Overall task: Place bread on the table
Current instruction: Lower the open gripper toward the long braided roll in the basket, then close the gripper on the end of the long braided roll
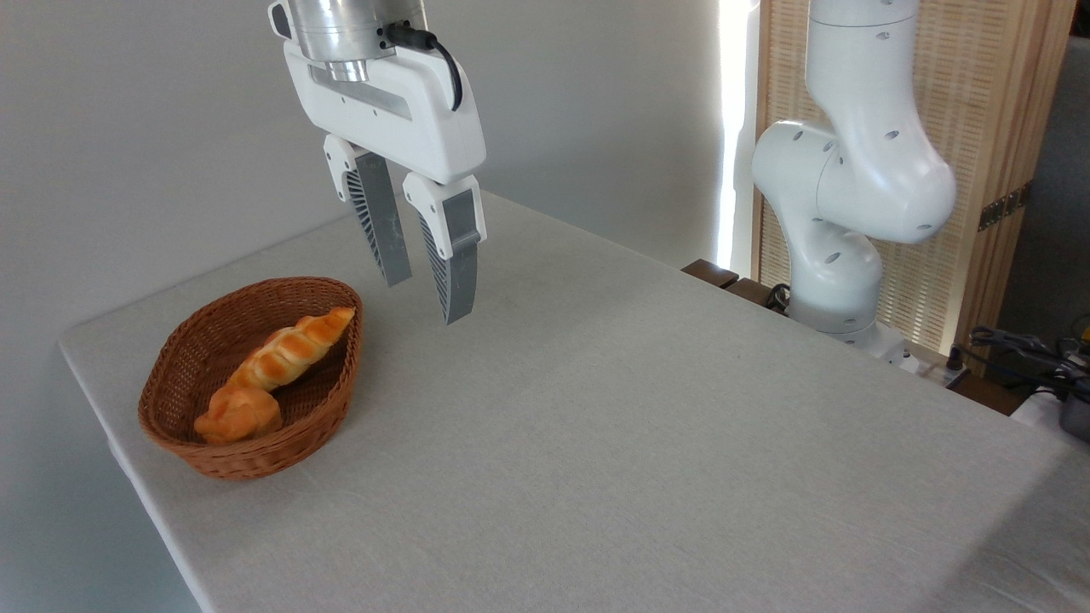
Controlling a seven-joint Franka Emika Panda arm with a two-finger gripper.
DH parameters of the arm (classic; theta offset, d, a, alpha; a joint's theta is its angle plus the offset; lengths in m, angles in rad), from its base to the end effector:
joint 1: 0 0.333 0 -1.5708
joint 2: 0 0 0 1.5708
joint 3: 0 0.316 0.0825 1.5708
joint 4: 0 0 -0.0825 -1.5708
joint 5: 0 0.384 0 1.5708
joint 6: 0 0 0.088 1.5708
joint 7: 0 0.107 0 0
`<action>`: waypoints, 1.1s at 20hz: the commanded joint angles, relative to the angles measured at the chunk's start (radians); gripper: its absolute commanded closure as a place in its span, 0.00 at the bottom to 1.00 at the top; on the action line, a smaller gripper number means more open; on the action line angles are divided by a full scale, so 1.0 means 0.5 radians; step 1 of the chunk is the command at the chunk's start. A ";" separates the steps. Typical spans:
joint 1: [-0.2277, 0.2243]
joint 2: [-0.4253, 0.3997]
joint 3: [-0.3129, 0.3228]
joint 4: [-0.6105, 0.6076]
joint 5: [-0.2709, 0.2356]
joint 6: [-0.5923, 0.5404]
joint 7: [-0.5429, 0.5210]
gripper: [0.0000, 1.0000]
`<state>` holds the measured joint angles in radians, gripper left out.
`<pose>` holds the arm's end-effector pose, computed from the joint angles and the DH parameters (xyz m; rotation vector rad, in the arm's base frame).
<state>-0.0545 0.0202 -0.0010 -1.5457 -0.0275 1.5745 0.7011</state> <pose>0.5603 -0.0341 0.6254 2.8976 -1.1517 0.0263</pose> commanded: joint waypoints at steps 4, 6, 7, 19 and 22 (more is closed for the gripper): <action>-0.032 -0.001 -0.029 -0.004 -0.074 -0.014 0.015 0.00; -0.032 0.002 -0.065 -0.007 -0.083 -0.014 0.003 0.00; -0.032 0.009 -0.090 -0.007 -0.107 -0.005 -0.024 0.00; -0.194 0.389 -0.566 -0.255 -0.276 1.087 -0.678 0.00; -0.241 0.444 -0.572 -0.354 -0.273 1.311 -0.657 0.00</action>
<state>-0.1567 0.2318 -0.2928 -1.6757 -0.1638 2.1353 0.3733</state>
